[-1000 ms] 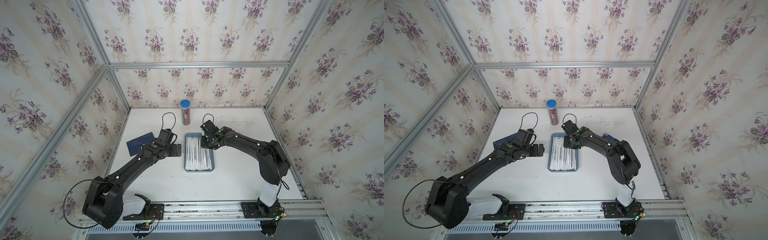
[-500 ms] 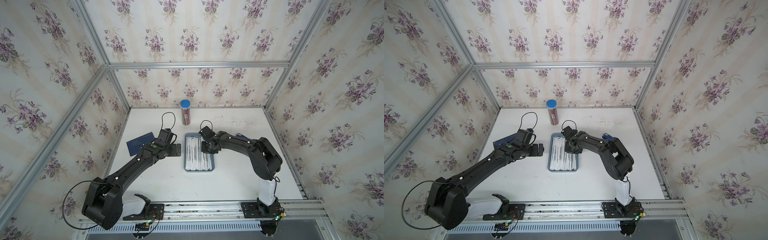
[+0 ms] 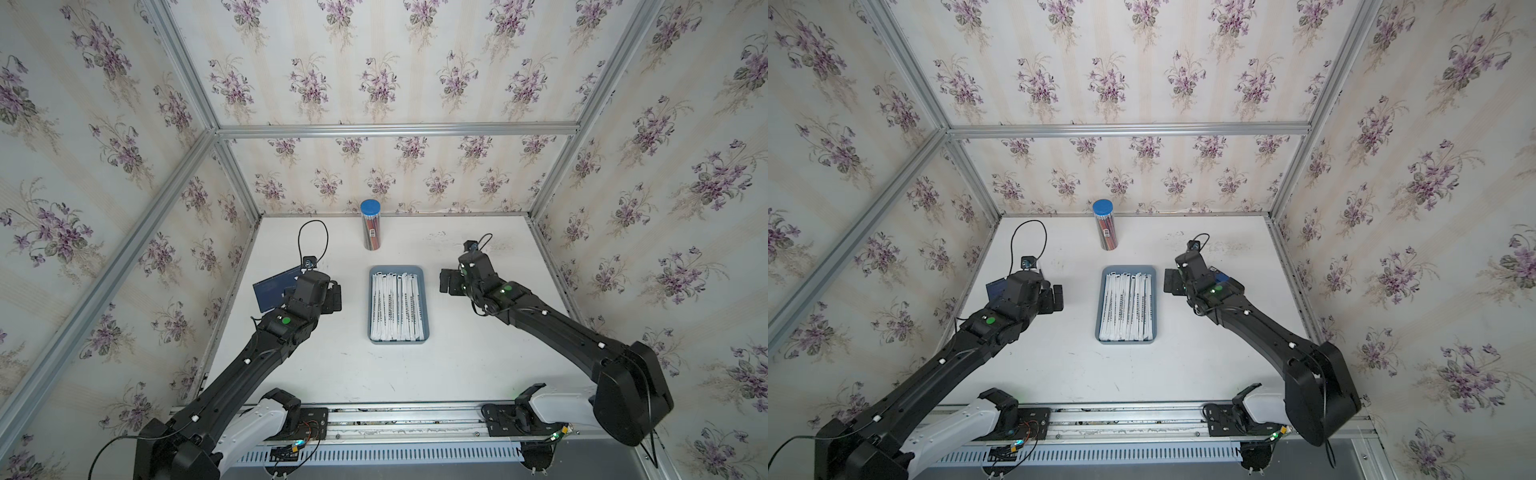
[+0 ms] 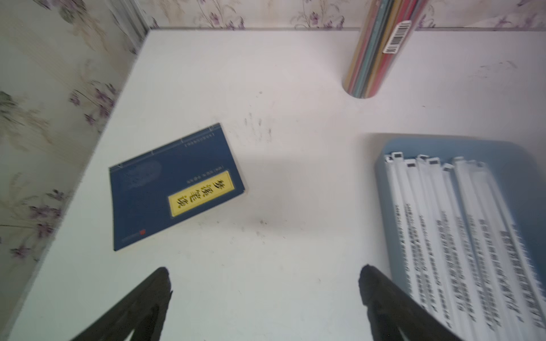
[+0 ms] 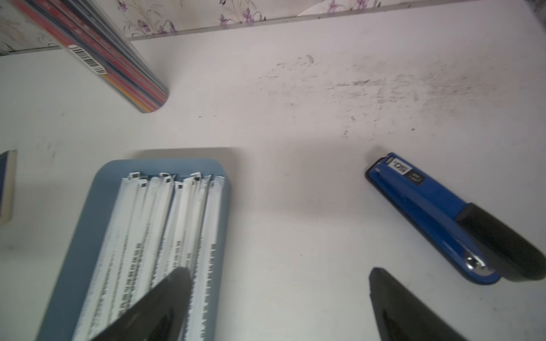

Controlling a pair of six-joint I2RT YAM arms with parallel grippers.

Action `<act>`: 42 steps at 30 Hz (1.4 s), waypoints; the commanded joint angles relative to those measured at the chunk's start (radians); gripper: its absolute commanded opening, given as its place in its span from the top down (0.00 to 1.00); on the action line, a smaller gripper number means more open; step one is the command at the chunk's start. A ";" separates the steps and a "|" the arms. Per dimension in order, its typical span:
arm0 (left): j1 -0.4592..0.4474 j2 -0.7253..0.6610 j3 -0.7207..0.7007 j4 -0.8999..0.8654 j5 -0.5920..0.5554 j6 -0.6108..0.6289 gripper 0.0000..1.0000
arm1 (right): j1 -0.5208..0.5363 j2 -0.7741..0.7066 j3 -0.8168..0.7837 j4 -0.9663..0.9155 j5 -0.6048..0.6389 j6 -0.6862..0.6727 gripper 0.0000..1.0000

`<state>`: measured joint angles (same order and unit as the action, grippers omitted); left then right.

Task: Put the straws into the storage box
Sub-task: Reset both arms

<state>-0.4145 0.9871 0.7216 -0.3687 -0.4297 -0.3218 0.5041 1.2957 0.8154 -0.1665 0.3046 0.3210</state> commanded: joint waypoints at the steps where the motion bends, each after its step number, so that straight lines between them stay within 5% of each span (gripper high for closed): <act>1: 0.034 0.038 0.009 0.178 -0.334 0.124 0.00 | -0.126 -0.026 -0.083 0.330 0.282 -0.122 0.00; 4: 0.129 0.110 0.023 0.137 -0.378 0.068 0.00 | -0.280 -0.041 -0.176 0.443 0.271 -0.098 0.01; 8: 0.226 0.173 -0.069 0.317 -0.306 0.035 0.00 | -0.314 -0.006 -0.316 0.714 0.280 -0.189 0.01; 13: 0.357 0.227 -0.177 0.625 -0.006 0.121 0.00 | -0.342 0.100 -0.417 0.996 0.264 -0.221 0.01; 18: 0.445 0.269 -0.199 0.741 0.241 0.207 0.00 | -0.425 0.128 -0.531 1.206 0.105 -0.204 0.02; 21: 0.459 0.321 -0.189 0.753 0.294 0.222 0.00 | -0.441 0.171 -0.546 1.281 0.025 -0.226 0.04; 24: 0.447 0.369 -0.293 0.964 0.348 0.262 0.00 | -0.441 0.228 -0.583 1.399 -0.142 -0.294 0.00; 28: 0.414 0.482 -0.330 1.131 0.286 0.287 0.00 | -0.441 0.242 -0.591 1.432 -0.145 -0.295 0.00; 30: 0.390 0.491 -0.253 0.998 0.258 0.294 0.00 | -0.442 0.235 -0.588 1.417 -0.144 -0.293 0.00; 42: 0.376 0.488 -0.260 1.004 0.224 0.298 0.00 | -0.443 0.236 -0.593 1.427 -0.144 -0.293 0.00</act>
<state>-0.0391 1.4742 0.4576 0.6193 -0.1875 -0.0338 0.0612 1.5333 0.2241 1.2312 0.1669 0.0296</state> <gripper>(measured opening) 0.998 0.997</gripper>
